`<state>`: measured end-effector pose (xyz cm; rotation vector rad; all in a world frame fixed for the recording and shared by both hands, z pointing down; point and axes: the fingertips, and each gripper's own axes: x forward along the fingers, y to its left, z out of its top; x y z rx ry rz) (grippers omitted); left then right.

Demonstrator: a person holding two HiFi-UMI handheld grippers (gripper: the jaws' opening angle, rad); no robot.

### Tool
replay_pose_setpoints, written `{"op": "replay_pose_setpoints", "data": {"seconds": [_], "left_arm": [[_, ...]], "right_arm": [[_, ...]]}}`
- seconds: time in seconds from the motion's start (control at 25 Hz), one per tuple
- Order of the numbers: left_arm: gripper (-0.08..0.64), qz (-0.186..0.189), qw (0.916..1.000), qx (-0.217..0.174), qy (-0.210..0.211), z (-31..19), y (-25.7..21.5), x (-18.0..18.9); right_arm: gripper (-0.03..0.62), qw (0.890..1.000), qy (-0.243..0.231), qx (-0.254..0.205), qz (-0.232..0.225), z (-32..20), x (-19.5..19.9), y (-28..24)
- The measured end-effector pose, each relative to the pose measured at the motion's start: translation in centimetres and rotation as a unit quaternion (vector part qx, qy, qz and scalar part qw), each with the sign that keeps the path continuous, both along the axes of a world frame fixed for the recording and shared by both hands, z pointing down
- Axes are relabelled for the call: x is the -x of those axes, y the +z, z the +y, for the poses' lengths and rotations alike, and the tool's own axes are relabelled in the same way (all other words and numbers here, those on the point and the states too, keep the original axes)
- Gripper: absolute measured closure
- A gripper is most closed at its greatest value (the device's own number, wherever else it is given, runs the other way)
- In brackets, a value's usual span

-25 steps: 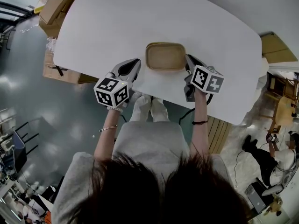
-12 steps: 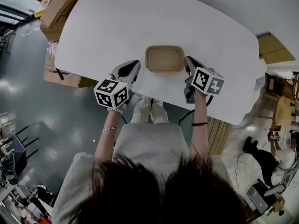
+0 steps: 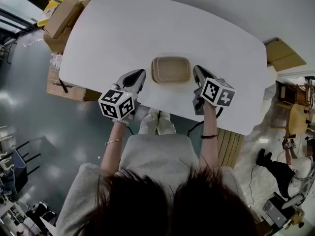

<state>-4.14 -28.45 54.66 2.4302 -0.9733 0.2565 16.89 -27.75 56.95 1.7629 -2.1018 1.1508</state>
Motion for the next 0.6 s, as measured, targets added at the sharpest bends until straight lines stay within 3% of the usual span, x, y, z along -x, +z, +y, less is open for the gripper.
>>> {"op": "replay_pose_setpoints", "data": {"seconds": [0.6], "left_arm": [[0.569, 0.020, 0.9989, -0.042, 0.000, -0.8, -3.8, 0.6]], "right_arm": [[0.560, 0.999, 0.001, -0.048, -0.005, 0.0, 0.4, -4.2]]}}
